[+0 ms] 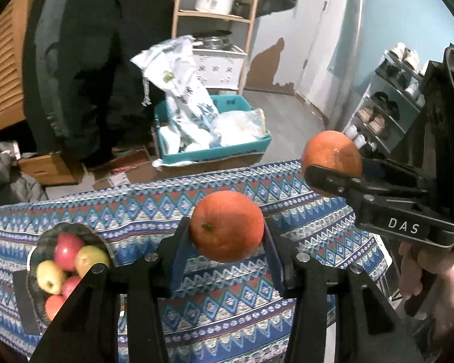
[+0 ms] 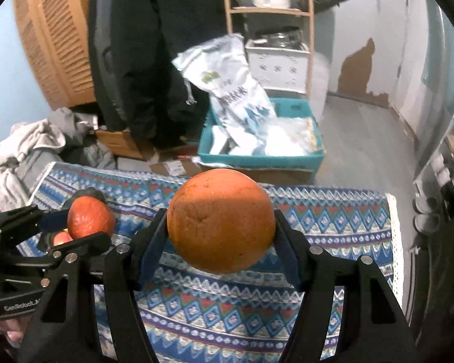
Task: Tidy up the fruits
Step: 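Lift and carry the tangerine and orange over the glass plate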
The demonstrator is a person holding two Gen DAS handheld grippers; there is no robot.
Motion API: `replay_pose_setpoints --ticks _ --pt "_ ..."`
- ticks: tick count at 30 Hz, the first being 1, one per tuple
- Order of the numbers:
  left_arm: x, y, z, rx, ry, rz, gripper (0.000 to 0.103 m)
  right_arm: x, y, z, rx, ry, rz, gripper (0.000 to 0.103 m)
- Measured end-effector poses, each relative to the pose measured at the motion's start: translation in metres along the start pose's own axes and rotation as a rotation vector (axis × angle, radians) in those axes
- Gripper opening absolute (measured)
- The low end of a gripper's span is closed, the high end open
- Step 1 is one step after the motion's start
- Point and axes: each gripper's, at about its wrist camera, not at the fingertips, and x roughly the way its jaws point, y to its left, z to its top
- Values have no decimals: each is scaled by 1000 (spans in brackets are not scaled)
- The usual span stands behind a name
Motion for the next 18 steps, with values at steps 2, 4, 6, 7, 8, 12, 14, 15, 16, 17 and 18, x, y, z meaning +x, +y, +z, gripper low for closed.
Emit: replay_pose_setpoints --ticks 2,4,6,7,8,12,14,15,16,17,18 --pt "-9 10 -3 -9 -12 13 47 -1 10 3 -14 -4 15 67" --pt "-14 16 -7 -14 -20 26 47 -1 20 5 -29 -7 28 67" --pt "-20 26 -13 -23 -27 38 47 -2 31 7 -46 -11 42 67" --pt "-23 31 -16 -30 -30 44 47 -2 36 8 -55 -11 51 67" --pt "-26 36 -19 -38 -34 51 47 -2 42 9 -63 -10 62 67" --pt "-36 59 -30 -69 -41 74 47 7 64 11 -91 3 109 67" --pt "-39 70 -34 -87 -43 85 47 12 76 11 -112 9 118 67" --pt "-40 76 -36 -97 -42 94 47 13 81 10 -121 12 123 67" --pt "-42 83 -39 -110 -41 99 47 16 87 10 -130 17 130 67" --pt "-43 89 -41 -122 -39 102 47 18 93 10 -140 21 139 67" --pt "-44 95 -43 -133 -37 103 47 21 98 10 -149 25 147 67"
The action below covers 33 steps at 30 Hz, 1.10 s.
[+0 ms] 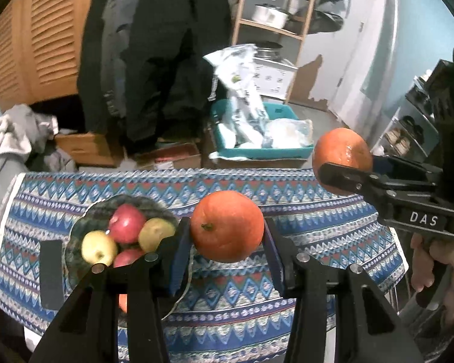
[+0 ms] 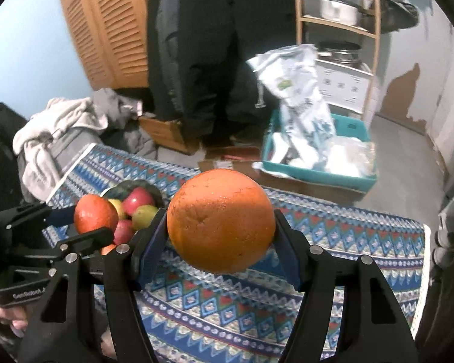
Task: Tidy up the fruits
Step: 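Lift and carry the tangerine and orange over the glass plate, then lower the tangerine and orange onto the plate and open both tools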
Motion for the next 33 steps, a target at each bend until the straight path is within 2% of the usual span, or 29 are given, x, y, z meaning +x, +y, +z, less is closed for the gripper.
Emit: replay_pose_setpoints --ticks 16,21,33 --pt "-3 93 -27 -142 27 97 47 64 70 1 -95 104 105 67" --pt "9 123 -40 -210 72 105 47 86 89 -3 -112 144 136 67" --pt "42 159 -62 -274 153 134 47 146 127 -34 -150 289 188 67"
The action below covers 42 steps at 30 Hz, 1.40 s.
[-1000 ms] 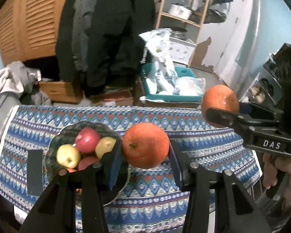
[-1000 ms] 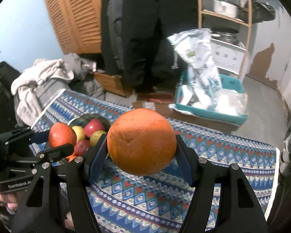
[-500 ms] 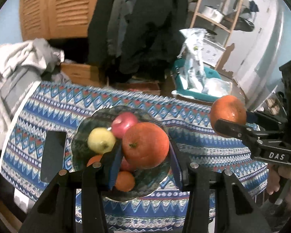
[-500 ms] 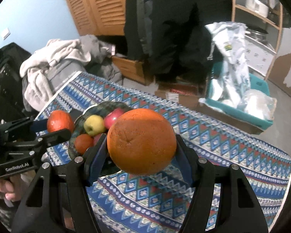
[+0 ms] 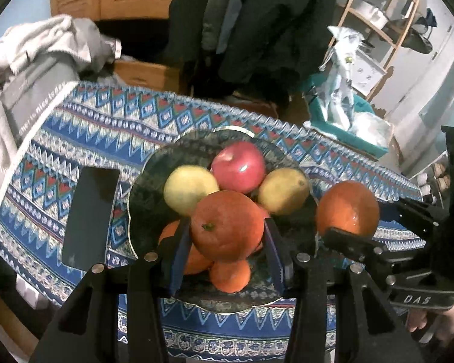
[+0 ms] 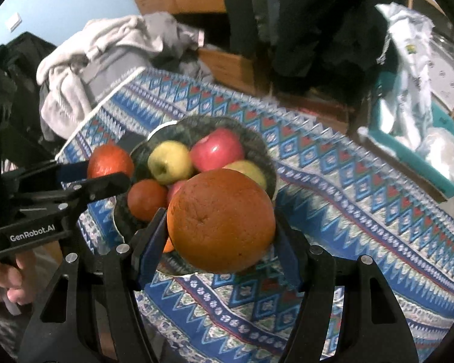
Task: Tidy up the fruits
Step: 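Lower the tangerine and orange onto the plate and open both tools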
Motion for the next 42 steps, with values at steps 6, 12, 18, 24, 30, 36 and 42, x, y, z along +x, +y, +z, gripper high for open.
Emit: replay_pose_setpoints --ticks 6,12,18,24,30,36,42 --pt "17 9 -11 -8 43 -8 47 30 3 -3 8 58 11 67" --pt "29 10 -14 -15 73 -16 47 48 4 -6 28 104 34 67" --pt "35 9 -18 -18 100 -44 50 53 3 -4 53 113 52 68" --pt "30 3 -18 6 96 -25 54 39 -1 6 82 62 89 68" --pt "23 2 -16 -10 86 -26 54 22 -3 12 77 26 70 68" --pt "5 -2 -11 -18 57 -31 61 -2 -2 16 62 -25 26 68" --pt "-25 -15 -5 7 -11 -39 66 -33 -2 17 50 -88 -21 69"
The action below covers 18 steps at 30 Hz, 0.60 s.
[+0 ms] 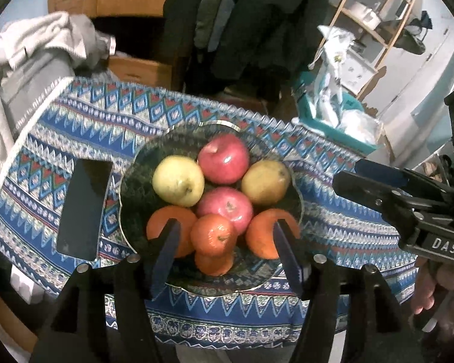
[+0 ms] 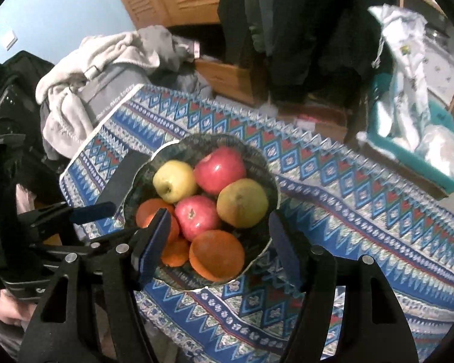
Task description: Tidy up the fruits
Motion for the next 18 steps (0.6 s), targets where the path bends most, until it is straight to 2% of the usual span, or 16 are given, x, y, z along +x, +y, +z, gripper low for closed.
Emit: replay_pose_setpoints --ticks 3,7,18 --pt "-15 -6 5 14 -35 16 71 -16 0 2 -10 -32 -31 69" --pt "-32 -17 11 39 -69 31 71 -41 0 3 -20 -83 -58 71" --pt "-78 -41 18 103 -184 141 81 -94 -1 1 -10 -181 -104 75"
